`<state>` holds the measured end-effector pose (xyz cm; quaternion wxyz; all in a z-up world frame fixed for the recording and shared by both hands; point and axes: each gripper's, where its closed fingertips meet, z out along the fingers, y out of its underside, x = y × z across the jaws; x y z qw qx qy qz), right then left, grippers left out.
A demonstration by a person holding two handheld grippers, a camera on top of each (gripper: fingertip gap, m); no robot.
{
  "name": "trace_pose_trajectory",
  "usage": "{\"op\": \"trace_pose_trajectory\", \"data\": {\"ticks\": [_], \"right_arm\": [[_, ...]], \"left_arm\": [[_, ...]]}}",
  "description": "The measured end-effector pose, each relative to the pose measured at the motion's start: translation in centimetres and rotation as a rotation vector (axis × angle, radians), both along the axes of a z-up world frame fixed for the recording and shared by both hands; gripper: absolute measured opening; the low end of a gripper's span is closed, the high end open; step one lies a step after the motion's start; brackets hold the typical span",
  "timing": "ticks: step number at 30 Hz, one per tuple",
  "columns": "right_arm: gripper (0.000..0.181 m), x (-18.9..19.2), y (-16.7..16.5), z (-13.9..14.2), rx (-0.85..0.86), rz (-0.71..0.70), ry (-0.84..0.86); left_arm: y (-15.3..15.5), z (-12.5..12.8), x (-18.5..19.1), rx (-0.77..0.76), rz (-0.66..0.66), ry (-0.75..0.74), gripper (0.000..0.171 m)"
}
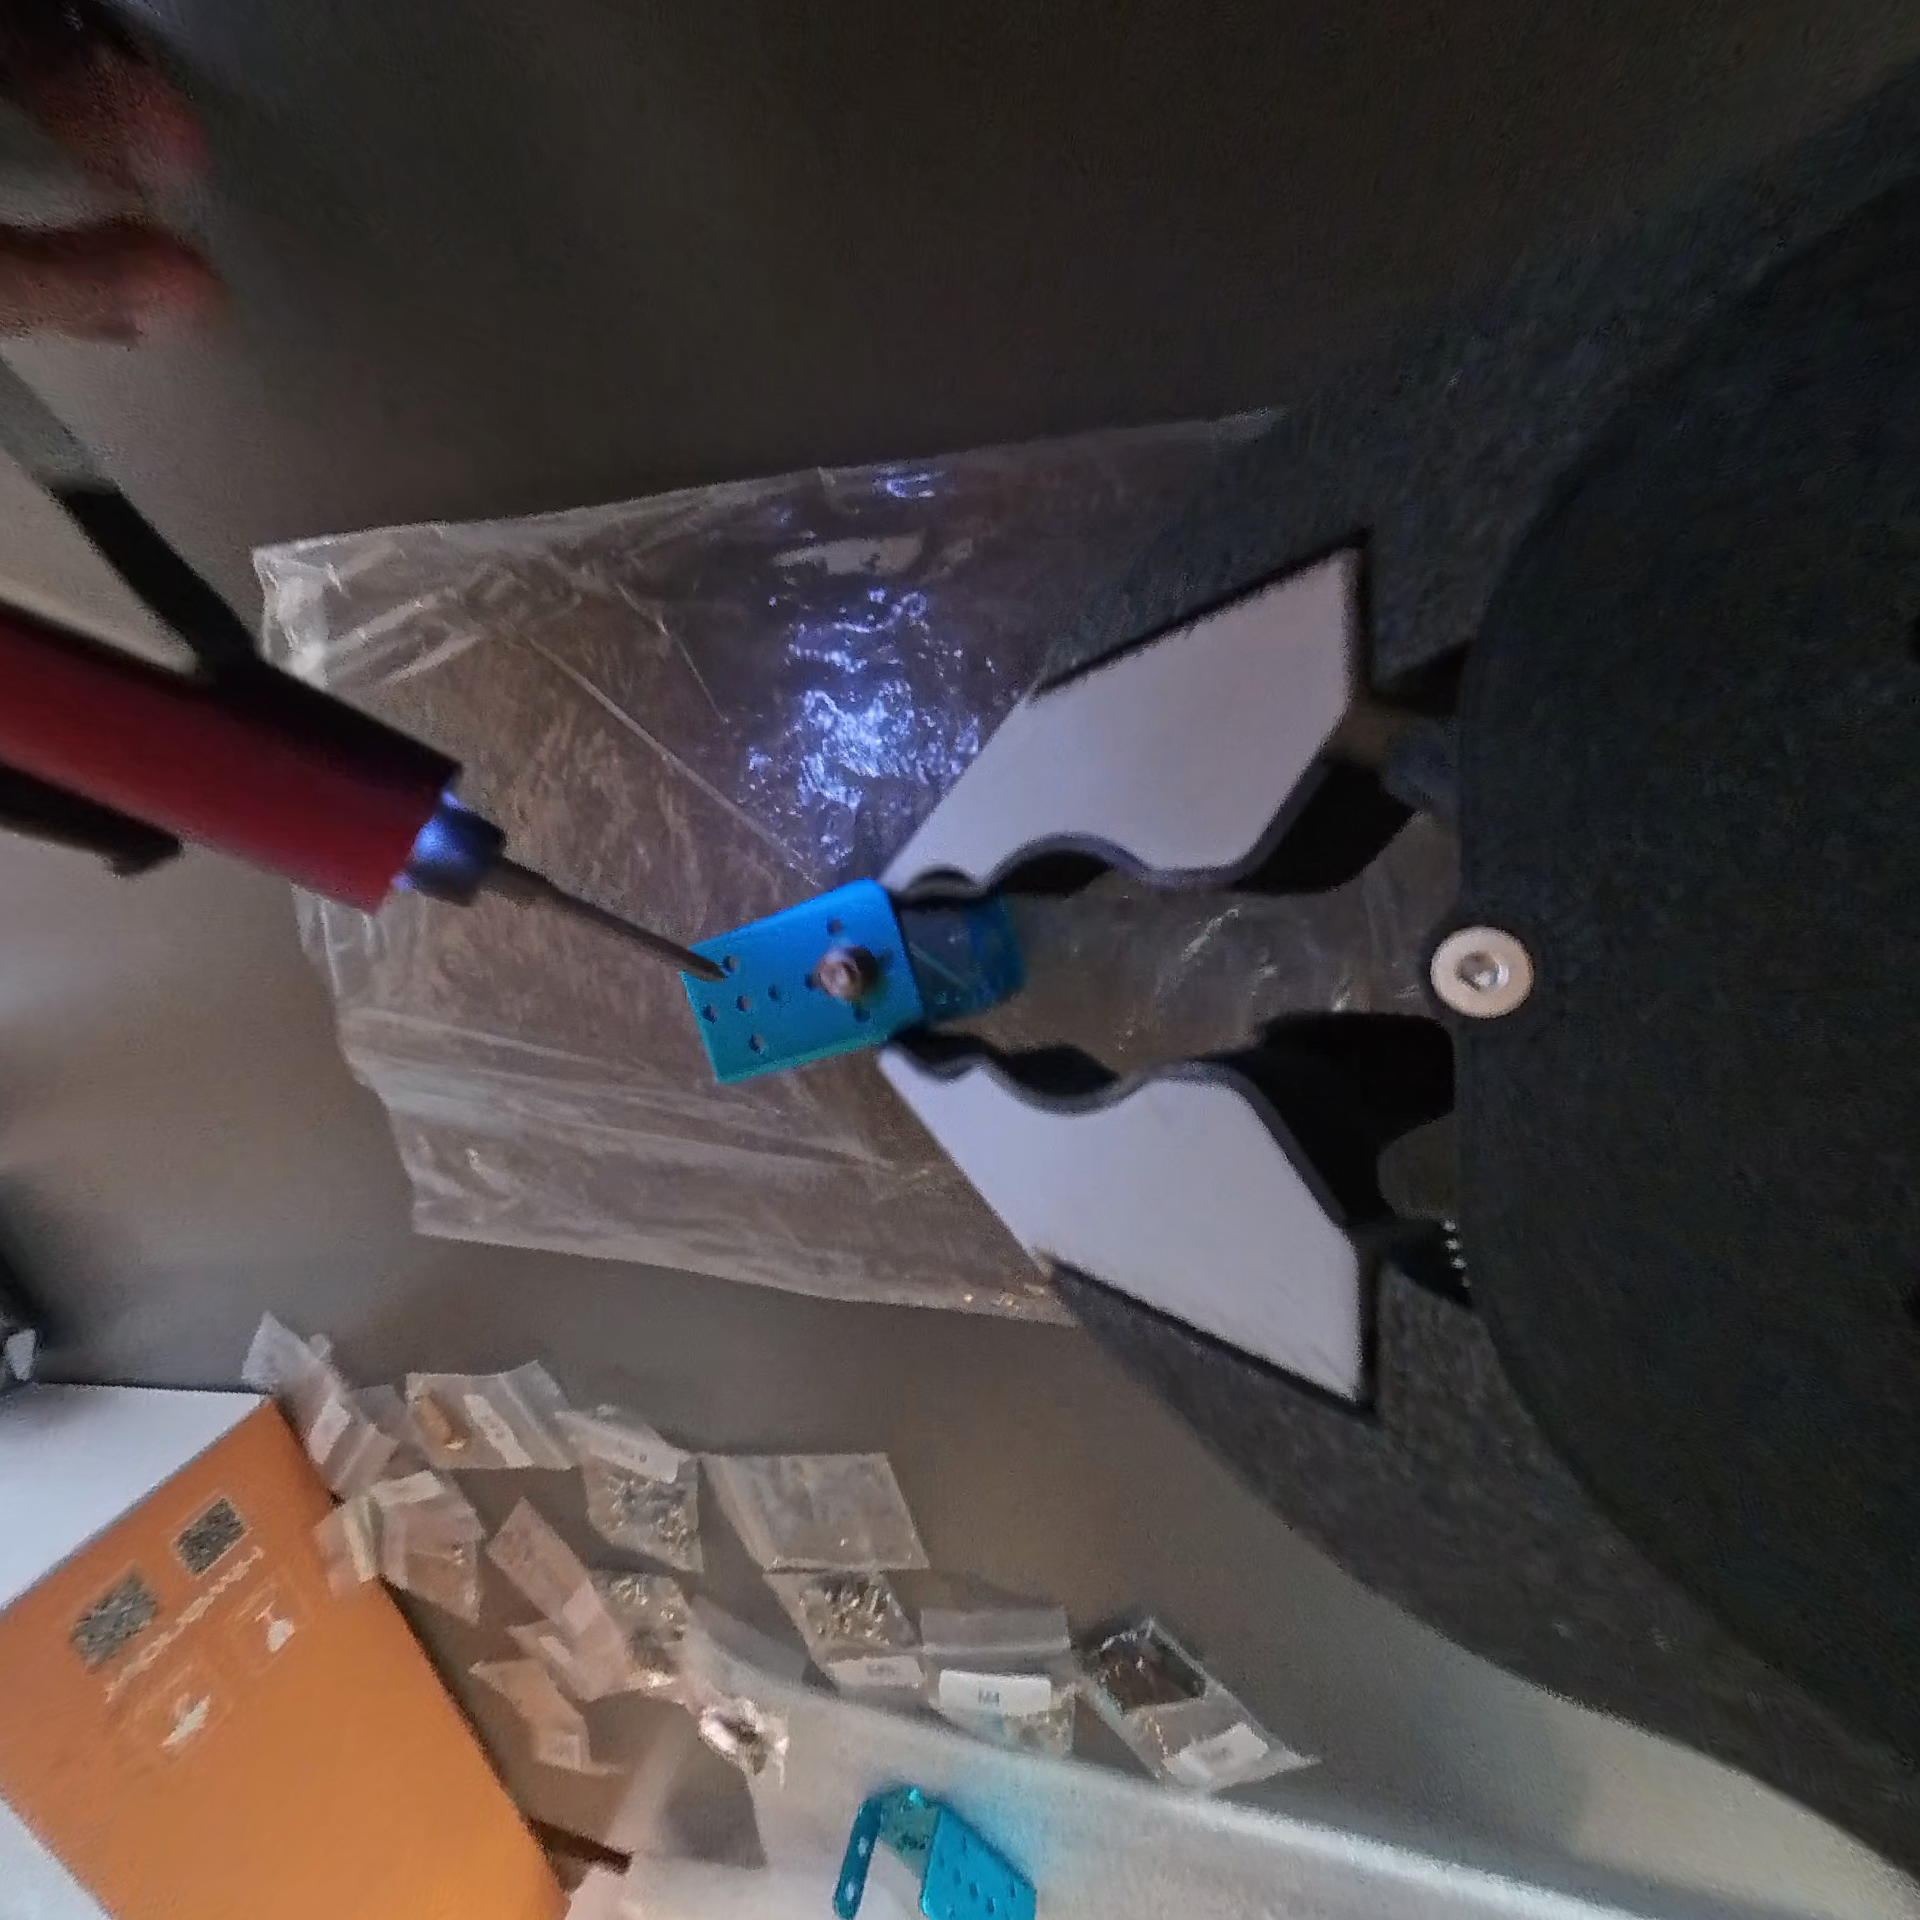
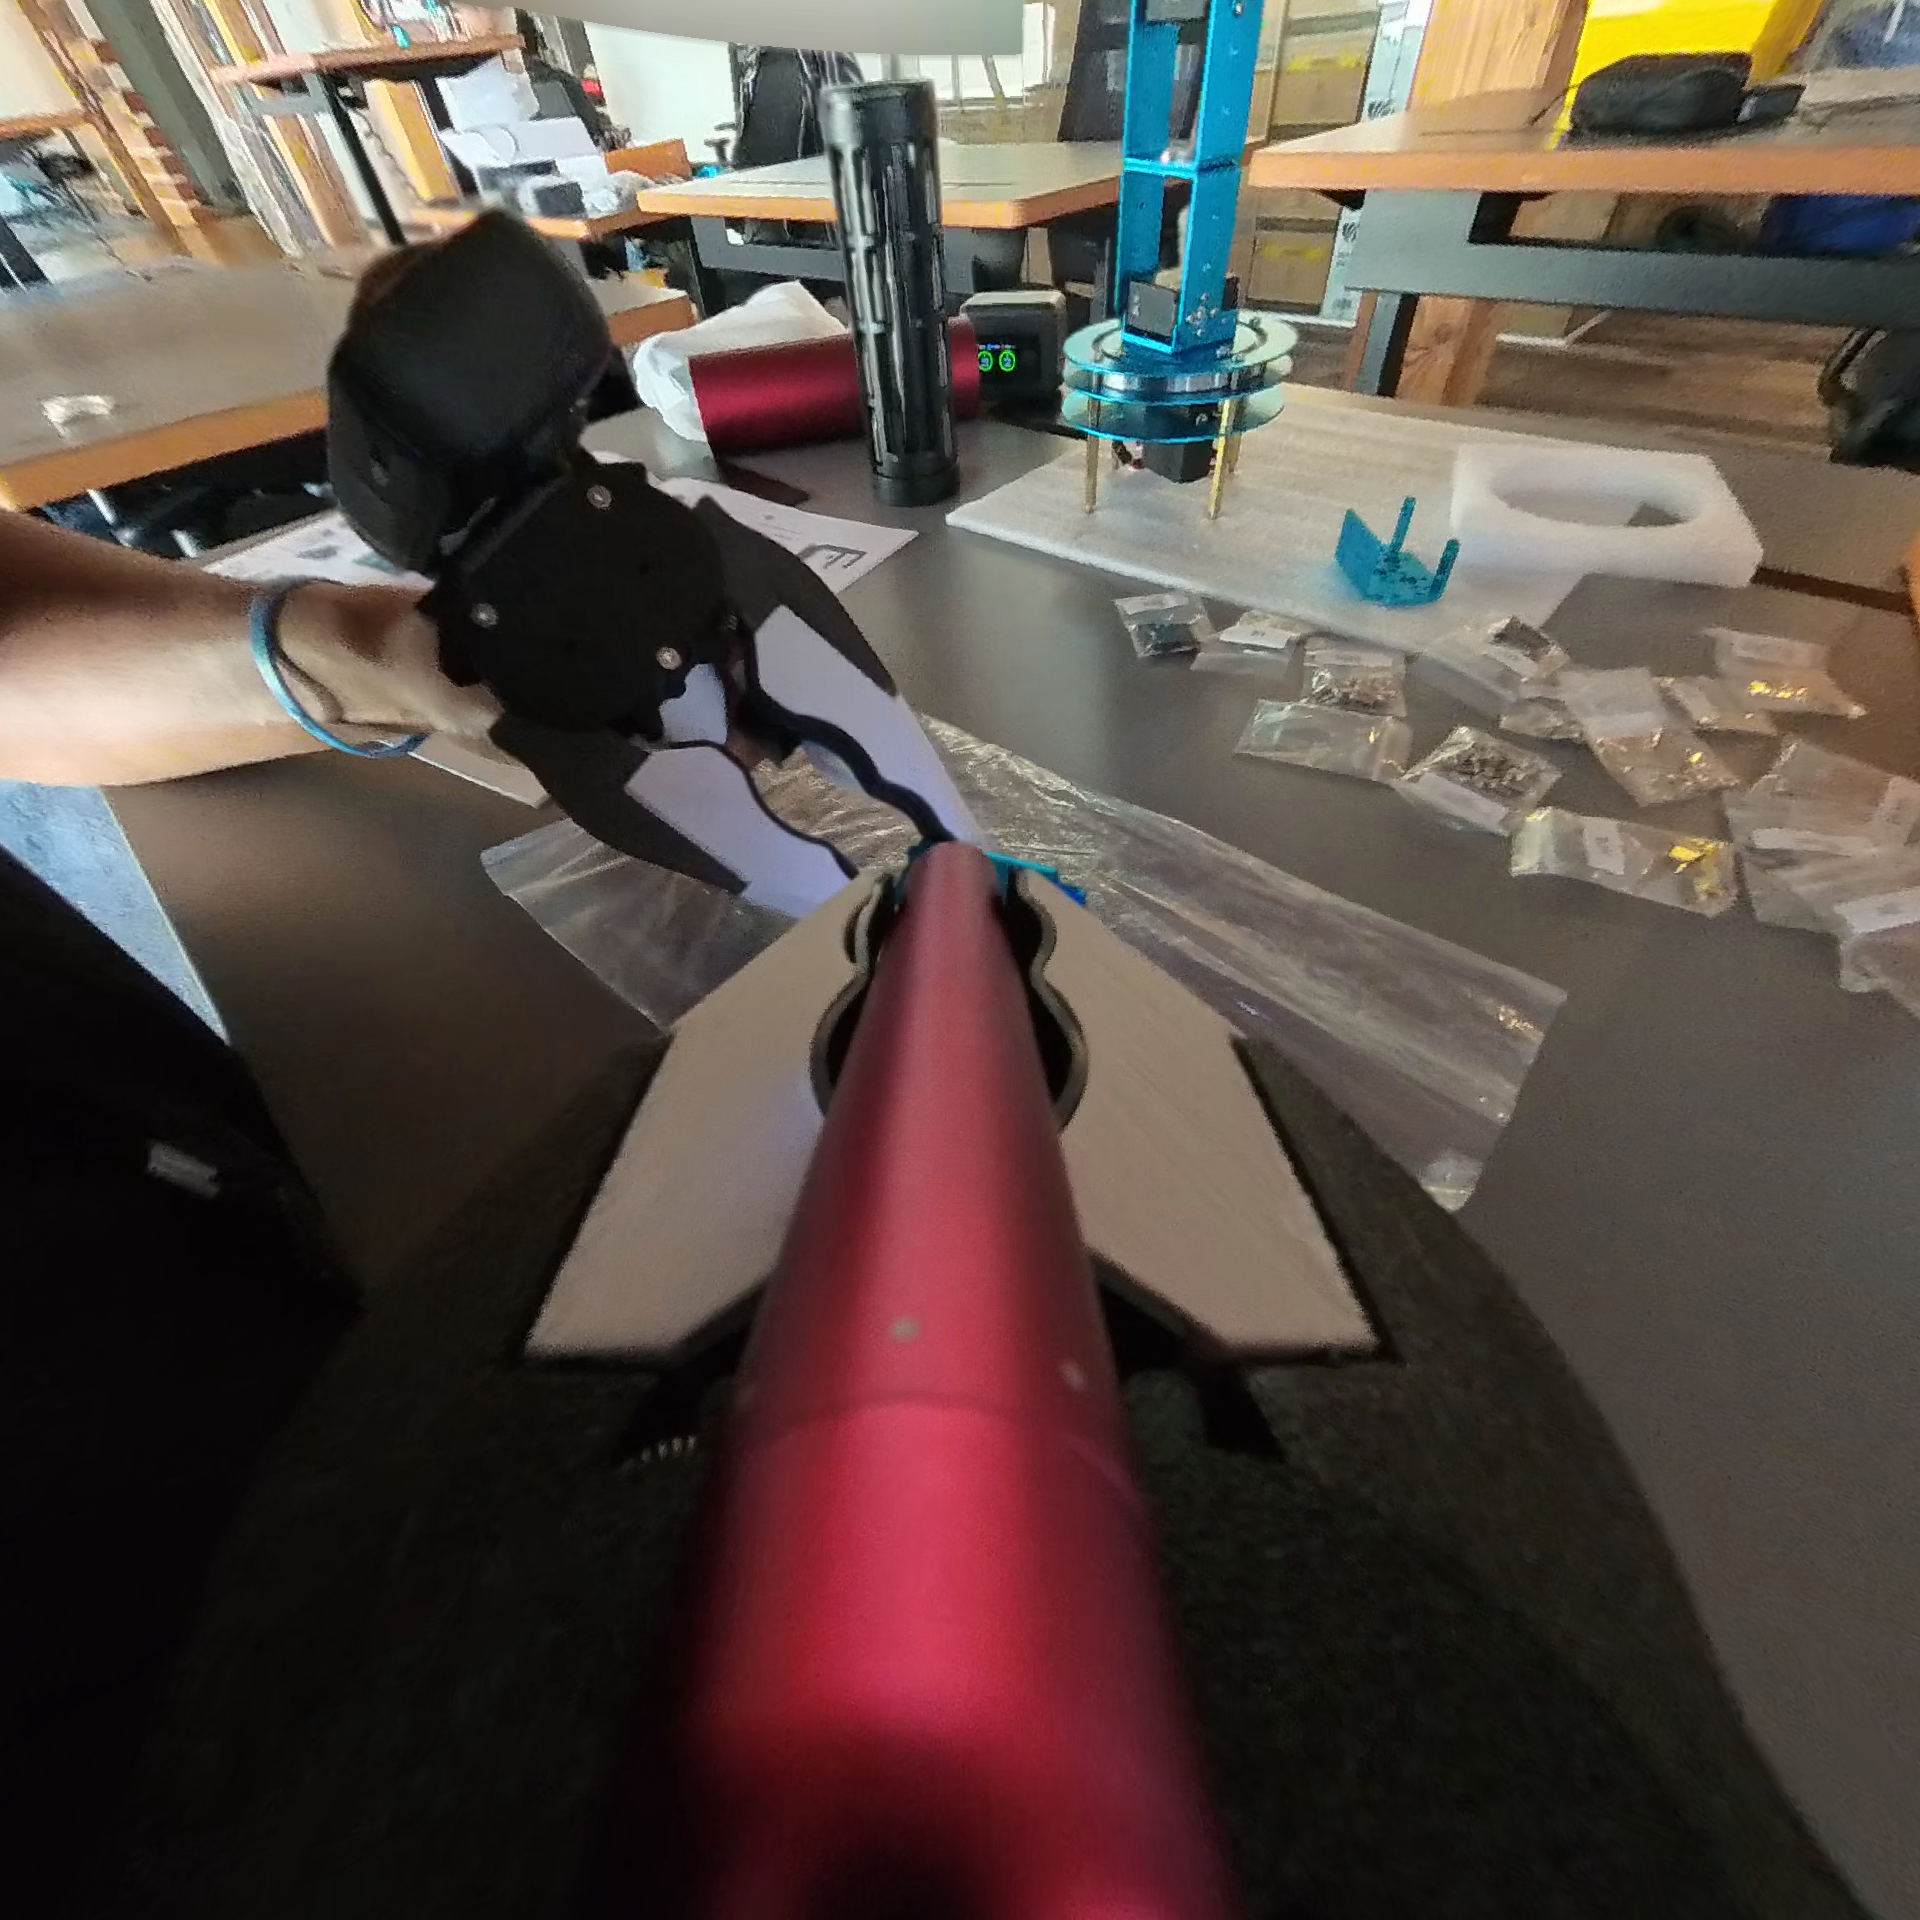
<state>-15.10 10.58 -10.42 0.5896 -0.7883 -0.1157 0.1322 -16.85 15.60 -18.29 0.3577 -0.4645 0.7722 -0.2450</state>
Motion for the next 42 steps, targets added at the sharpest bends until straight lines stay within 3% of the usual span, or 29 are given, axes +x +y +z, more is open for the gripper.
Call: {"op": "trace_pose_trajectory", "data": {"ticks": [1, 2, 12, 21, 35, 42], "right_arm": [[0.019, -0.1, 0.0, -0.1, -0.005, -0.003, -0.021], [0.021, -0.3, 0.1, -0.3, -0.018, -0.002, -0.044], [0.020, -0.8, -1.3, -0.2, 0.001, -0.032, -0.016], [0.020, -1.4, -1.1, -0.6, -0.002, -0.024, -0.065], [0.021, -1.5, -0.9, -0.7, -0.018, -0.015, -0.099], [0.020, -2.2, -0.9, -0.8, 0.001, 0.005, -0.284]], "left_arm": [[0.0, 0.4, 0.1, 0.027, -0.008, -0.029, 0.005], [0.0, 0.8, 0.2, 0.057, -0.007, -0.064, 0.003], [0.6, 1.4, 0.5, 0.317, 0.011, -0.150, 0.001], [0.2, 1.2, 0.4, 0.255, 0.019, -0.144, 0.002], [0.1, 1.3, 0.3, 0.285, 0.012, -0.145, 0.002], [0.4, 1.7, 0.3, 0.464, 0.008, -0.146, 0.001]]}}
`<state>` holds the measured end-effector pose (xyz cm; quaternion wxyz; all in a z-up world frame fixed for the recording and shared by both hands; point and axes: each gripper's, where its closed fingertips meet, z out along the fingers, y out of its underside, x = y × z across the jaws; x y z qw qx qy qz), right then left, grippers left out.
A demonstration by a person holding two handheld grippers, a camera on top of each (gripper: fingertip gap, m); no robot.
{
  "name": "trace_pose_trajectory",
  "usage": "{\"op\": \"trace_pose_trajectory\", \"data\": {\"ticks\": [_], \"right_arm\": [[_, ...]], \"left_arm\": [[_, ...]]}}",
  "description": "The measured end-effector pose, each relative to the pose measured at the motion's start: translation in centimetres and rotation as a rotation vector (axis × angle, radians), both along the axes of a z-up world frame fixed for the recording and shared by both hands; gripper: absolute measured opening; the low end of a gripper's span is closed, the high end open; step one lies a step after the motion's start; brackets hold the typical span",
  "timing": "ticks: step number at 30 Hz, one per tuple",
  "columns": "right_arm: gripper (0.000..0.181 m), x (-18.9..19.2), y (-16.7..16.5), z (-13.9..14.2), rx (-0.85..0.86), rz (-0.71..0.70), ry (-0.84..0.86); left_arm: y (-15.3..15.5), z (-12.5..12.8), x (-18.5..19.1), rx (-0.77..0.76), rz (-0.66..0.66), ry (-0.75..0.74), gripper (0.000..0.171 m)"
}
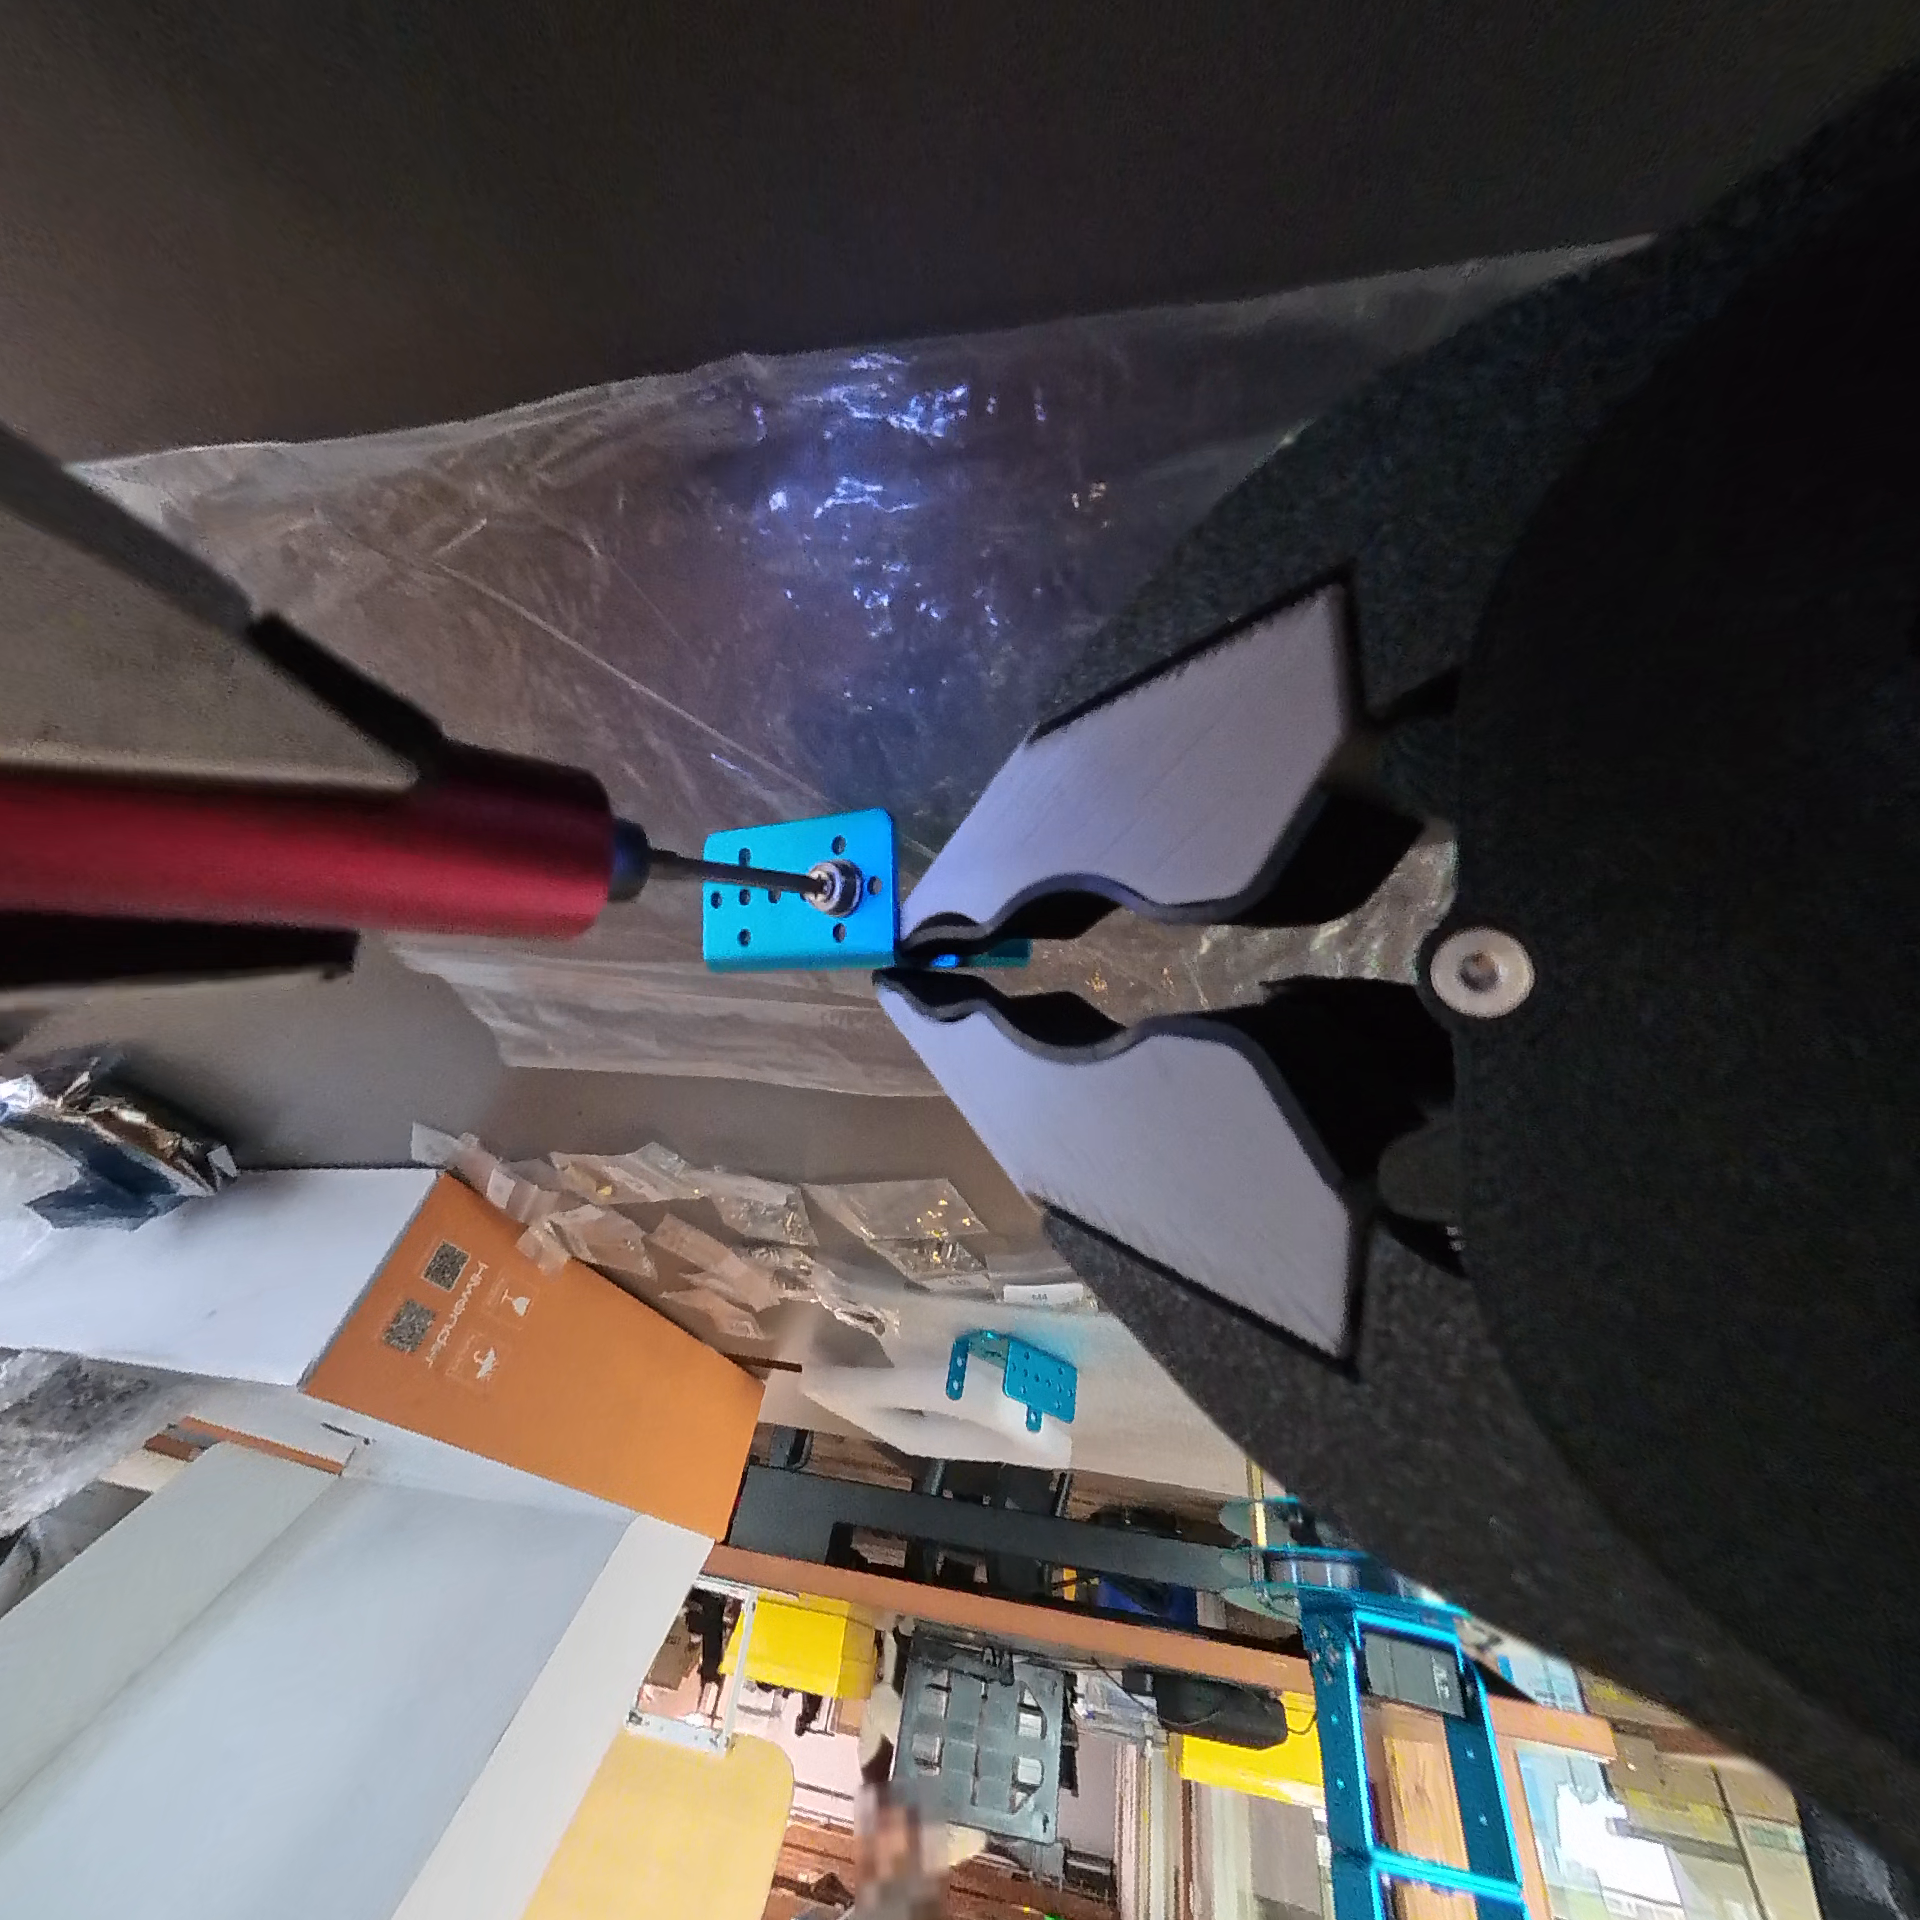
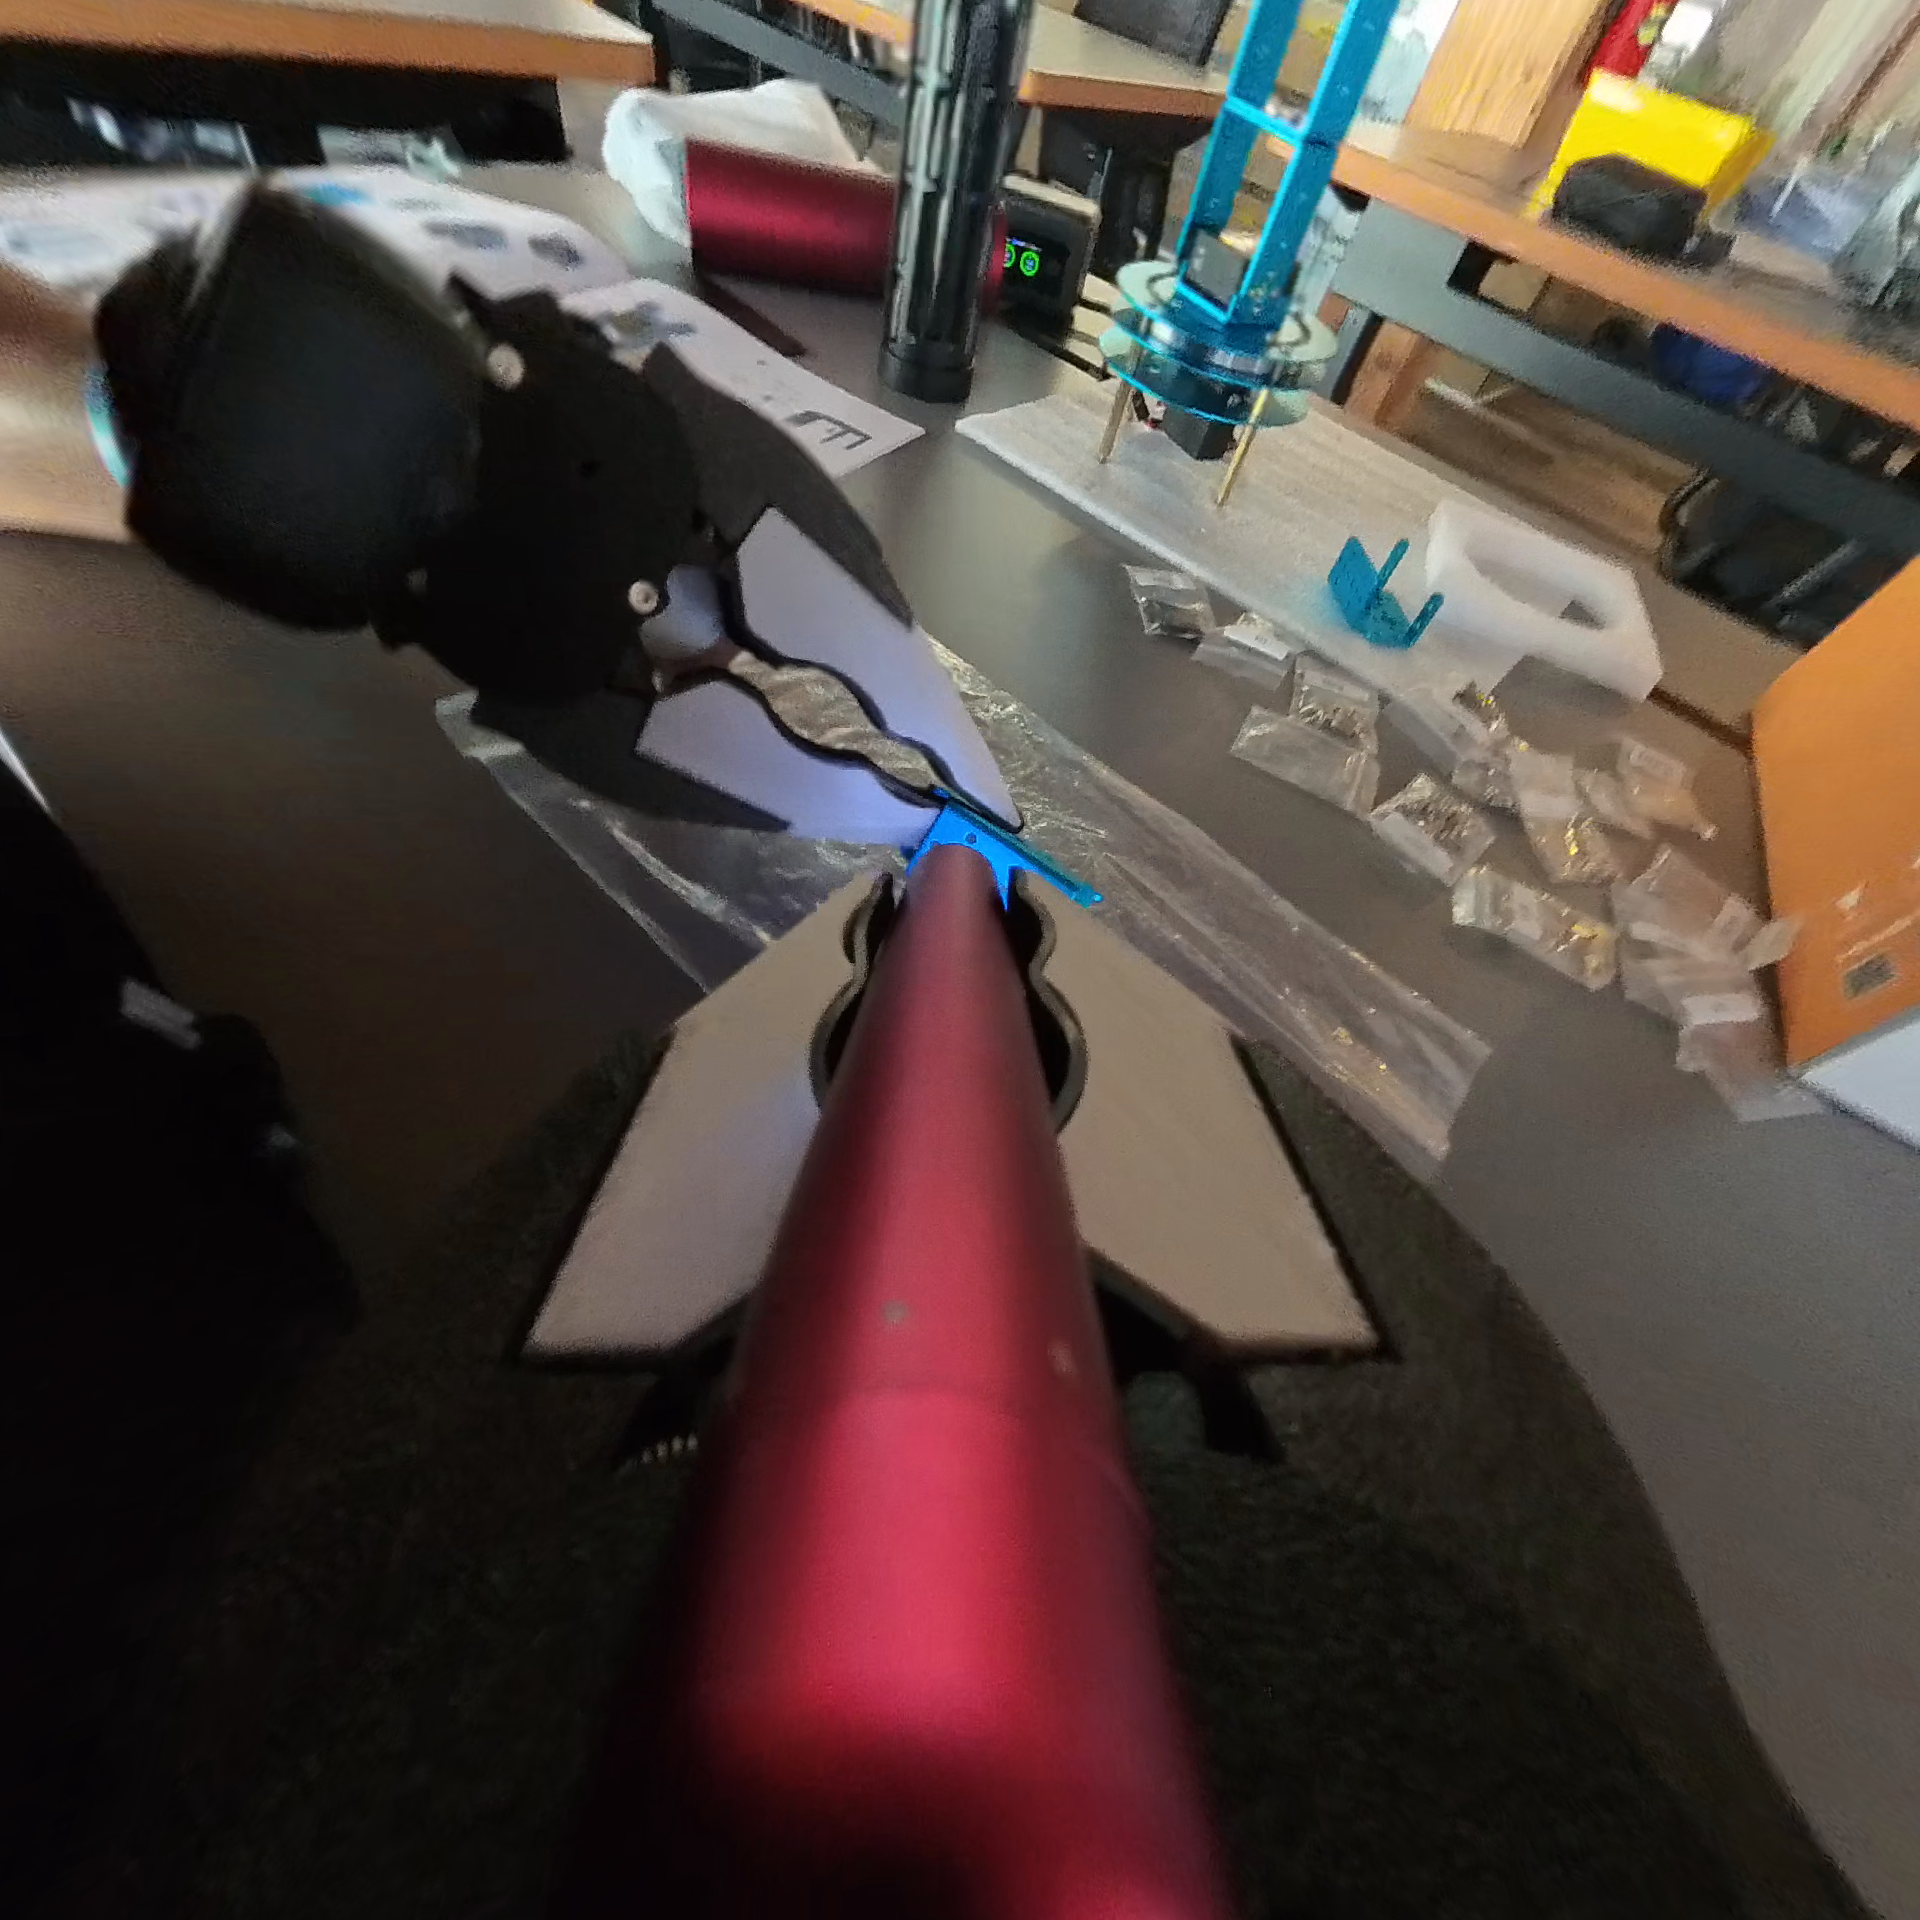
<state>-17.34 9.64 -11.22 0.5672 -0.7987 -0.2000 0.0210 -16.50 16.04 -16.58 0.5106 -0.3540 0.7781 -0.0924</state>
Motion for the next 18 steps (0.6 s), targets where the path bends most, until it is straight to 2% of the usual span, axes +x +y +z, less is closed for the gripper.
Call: {"op": "trace_pose_trajectory", "data": {"ticks": [4, 7, 12, 18], "right_arm": [[0.020, -0.21, 0.01, 0.11, -0.001, 0.029, -0.075], [0.021, -0.43, 0.03, 0.06, 0.016, 0.072, -0.169], [0.020, -0.50, -0.18, -0.04, 0.035, 0.113, -0.231], [0.021, -0.15, -0.16, -0.17, 0.041, 0.077, -0.112]], "left_arm": [[0.02, 0.10, -0.07, -0.030, -0.009, 0.036, 0.001], [0.10, 0.14, -0.07, -0.006, -0.011, 0.052, 0.001], [0.00, 0.23, -0.05, 0.030, -0.028, 0.069, 0.001], [0.02, 0.35, -0.03, 0.086, -0.026, 0.067, 0.001]]}}
